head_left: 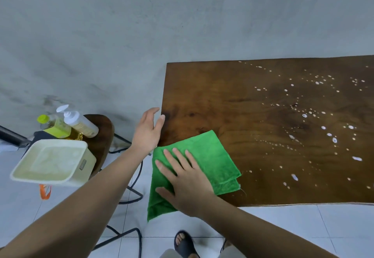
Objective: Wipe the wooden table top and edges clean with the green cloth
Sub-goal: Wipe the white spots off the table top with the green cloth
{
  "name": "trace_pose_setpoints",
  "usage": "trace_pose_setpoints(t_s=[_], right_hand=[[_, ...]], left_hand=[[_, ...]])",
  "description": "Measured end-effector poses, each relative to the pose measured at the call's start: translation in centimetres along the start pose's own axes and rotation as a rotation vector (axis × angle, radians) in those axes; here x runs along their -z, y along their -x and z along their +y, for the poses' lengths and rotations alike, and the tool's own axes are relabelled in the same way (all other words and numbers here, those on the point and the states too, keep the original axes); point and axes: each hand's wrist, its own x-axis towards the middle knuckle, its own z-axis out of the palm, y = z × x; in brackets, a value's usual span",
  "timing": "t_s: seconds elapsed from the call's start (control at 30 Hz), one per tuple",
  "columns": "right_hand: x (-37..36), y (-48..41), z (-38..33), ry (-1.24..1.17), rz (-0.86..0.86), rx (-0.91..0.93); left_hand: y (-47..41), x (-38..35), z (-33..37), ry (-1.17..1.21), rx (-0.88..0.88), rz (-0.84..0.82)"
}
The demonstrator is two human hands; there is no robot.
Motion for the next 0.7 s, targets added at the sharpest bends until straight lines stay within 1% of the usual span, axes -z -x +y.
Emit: trace_pose_setpoints(t_s=[0.13, 0.23, 0.33, 0.53, 0.63, 0.7], right_hand=[[0.3, 2.9, 1.7, -0.004, 0.002, 0.066], [1.2, 4.8, 5.7, 0.020, -0.010, 0.001], [2.2, 7.2, 11.0, 0.038, 0.002, -0.147], [3.7, 13.5, 20.6, 0.076, 0.048, -0.535], [4.2, 14.8, 22.5, 0.039, 0.057, -0.717], [4.2, 14.1, 21.9, 0.017, 0.070, -0.822]], left_hand=[[0.0, -0.8, 1.8, -0.062, -0.086, -0.024], [-0.1, -1.7, 3.5, -0.149, -0.142, -0.062], [-0.2, -2.9, 5.2, -0.189, -0.199, -0.090], [-0.2, -5.3, 8.0, -0.251, -0.211, -0.153], [0.2, -6.2, 9.0, -0.281, -0.227, -0.168], [0.7, -6.9, 9.5, -0.307, -0.224, -0.171]])
